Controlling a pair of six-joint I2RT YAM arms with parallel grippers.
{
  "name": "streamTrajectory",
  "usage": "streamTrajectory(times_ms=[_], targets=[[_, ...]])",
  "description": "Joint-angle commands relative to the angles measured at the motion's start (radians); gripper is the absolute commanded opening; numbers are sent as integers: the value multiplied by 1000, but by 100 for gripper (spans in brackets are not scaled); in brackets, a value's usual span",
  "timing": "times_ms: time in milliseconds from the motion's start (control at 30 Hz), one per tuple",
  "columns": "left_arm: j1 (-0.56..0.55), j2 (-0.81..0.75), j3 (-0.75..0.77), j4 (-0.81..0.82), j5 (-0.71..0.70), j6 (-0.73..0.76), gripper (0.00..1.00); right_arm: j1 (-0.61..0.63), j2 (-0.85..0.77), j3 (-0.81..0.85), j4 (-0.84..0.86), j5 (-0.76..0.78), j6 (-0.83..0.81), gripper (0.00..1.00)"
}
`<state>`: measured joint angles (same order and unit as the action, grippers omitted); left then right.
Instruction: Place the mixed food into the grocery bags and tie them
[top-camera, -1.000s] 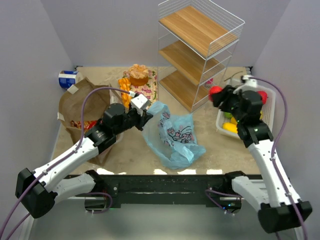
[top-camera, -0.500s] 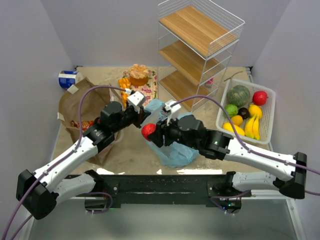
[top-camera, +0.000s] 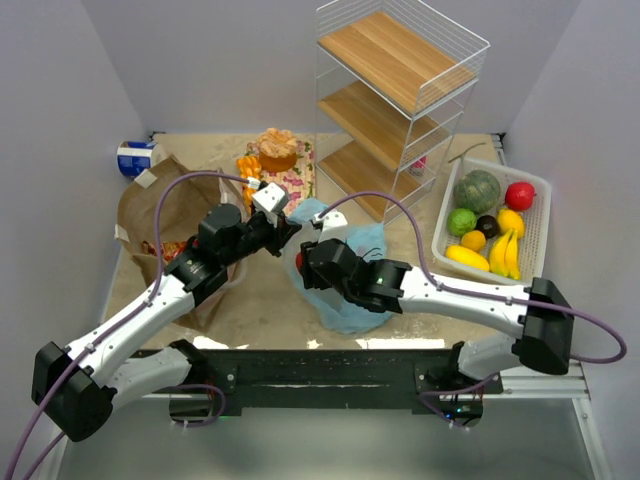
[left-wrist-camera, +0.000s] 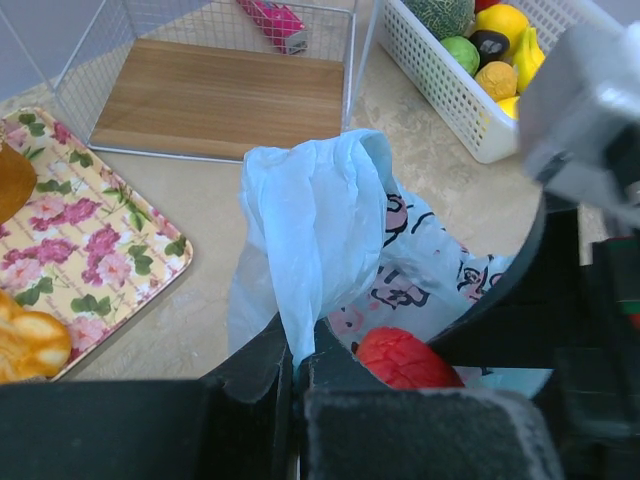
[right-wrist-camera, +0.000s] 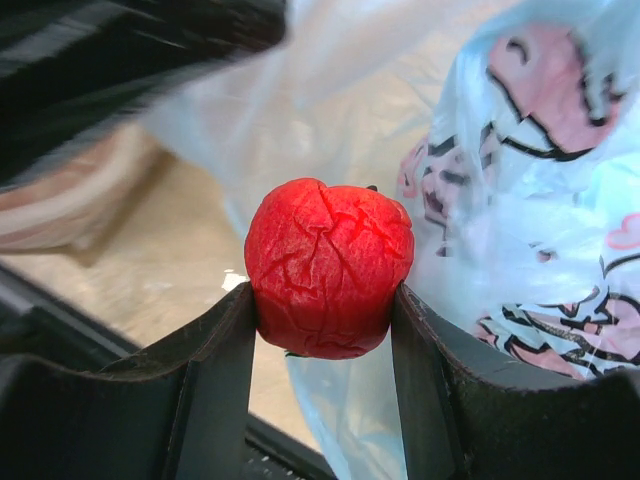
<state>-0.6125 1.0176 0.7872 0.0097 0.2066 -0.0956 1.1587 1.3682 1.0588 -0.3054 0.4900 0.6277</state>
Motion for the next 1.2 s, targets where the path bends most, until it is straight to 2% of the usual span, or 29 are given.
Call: streamTrajectory(times_ms=[0,133,233,333,367,400,467,533,633,733,900,1000,1067,1167], targets=[[7,-22,-9,67,42,-30,0,13,41,59,5,176,69,7],[8,-25,-9,73,56,-36,0,15,80,49,67,197,119,6],[7,-31,-11,75,60,-39,0,15,127,15,85,298,206,2],[10,-45,-11,72,48,-36,0,15,202,39,-70,441,338,0],[10,-51,-11,70,44,-35,0,13,222,46,-184,485,378,0],[10,-60,-9,70,42,-33,0,10,244,47,-230,551,427,0],[10,-71,-5,59,47,-32,0,-7,250,35,-335,588,483,0],[11,-85,12,36,48,-33,0,-59,211,-14,-357,604,512,0],[10,-80,58,-67,62,-38,0,-140,94,-94,-328,602,456,0],[10,-94,82,-157,44,-42,0,-232,-42,-181,-194,564,311,0],[10,-145,125,-257,20,-29,0,-376,-153,-272,-64,414,106,0],[10,-157,133,-263,56,-33,0,-378,-167,-289,-12,314,29,0],[10,-163,133,-252,68,-24,0,-376,-159,-289,5,263,12,4],[10,-180,126,-212,71,-21,0,-376,-164,-292,70,109,-75,10]])
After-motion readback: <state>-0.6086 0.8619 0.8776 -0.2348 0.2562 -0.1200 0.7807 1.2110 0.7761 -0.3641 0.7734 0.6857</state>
